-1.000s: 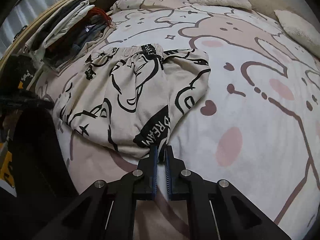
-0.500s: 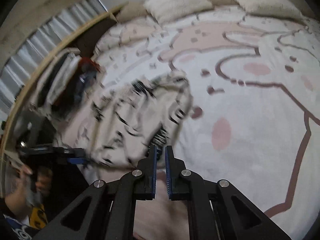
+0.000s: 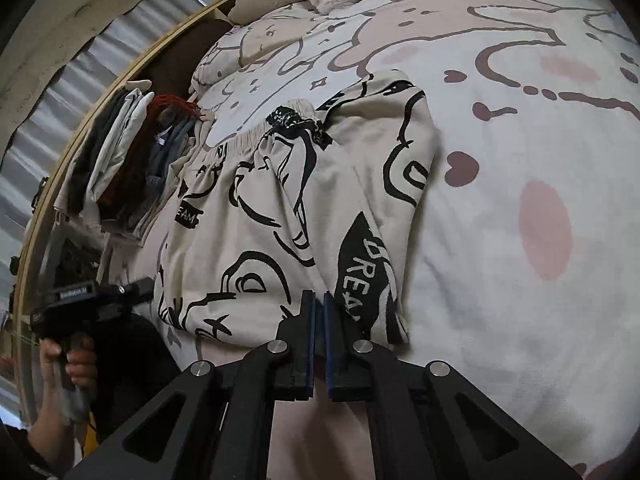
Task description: Fold clothes
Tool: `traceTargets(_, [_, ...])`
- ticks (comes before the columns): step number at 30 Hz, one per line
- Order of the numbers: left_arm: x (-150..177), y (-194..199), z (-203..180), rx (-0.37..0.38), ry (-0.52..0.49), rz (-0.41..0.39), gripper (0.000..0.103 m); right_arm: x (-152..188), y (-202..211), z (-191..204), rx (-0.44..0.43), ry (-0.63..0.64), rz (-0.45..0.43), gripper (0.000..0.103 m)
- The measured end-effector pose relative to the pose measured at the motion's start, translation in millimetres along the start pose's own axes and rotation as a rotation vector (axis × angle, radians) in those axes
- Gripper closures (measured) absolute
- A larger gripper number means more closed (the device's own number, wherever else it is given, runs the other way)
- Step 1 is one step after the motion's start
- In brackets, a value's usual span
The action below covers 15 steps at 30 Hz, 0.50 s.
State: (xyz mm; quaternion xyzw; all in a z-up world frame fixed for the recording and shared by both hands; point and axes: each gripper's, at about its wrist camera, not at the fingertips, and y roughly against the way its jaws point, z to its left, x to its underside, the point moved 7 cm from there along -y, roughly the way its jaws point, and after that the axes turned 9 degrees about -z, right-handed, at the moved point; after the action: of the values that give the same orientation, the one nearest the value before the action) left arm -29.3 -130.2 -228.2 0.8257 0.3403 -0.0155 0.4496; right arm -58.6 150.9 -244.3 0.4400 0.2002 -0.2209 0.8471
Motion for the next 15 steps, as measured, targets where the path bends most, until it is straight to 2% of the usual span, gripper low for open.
traceTargets(2, [-3,10,0,0.018,0.001,-0.001,0.092,1,0,3,0.018,0.03,-0.005,0.102])
traceTargets(5, [11,6,-11,0.042,-0.023,0.03,0.091,1,0,4,0.024,0.035,-0.009,0.102])
traceTargets(6, [17,4,-15,0.049,-0.032,0.041,0.086,1,-1,3,0.021,0.027,-0.009,0.102])
traceTargets(7, [22,2,-19,0.056,-0.041,0.051,0.069,1,-1,3,0.018,0.02,-0.01,0.102])
traceTargets(9, [33,-2,-27,0.071,-0.06,0.073,0.05,0,-1,3,0.017,0.018,-0.01,0.102])
traceTargets(12, [22,-4,-45,0.072,-0.123,-0.004,0.05,1,-2,4,0.022,0.034,-0.01,0.102])
traceTargets(15, [14,-19,-52,0.086,-0.139,0.024,0.049,1,-2,5,0.026,0.045,-0.012,0.102])
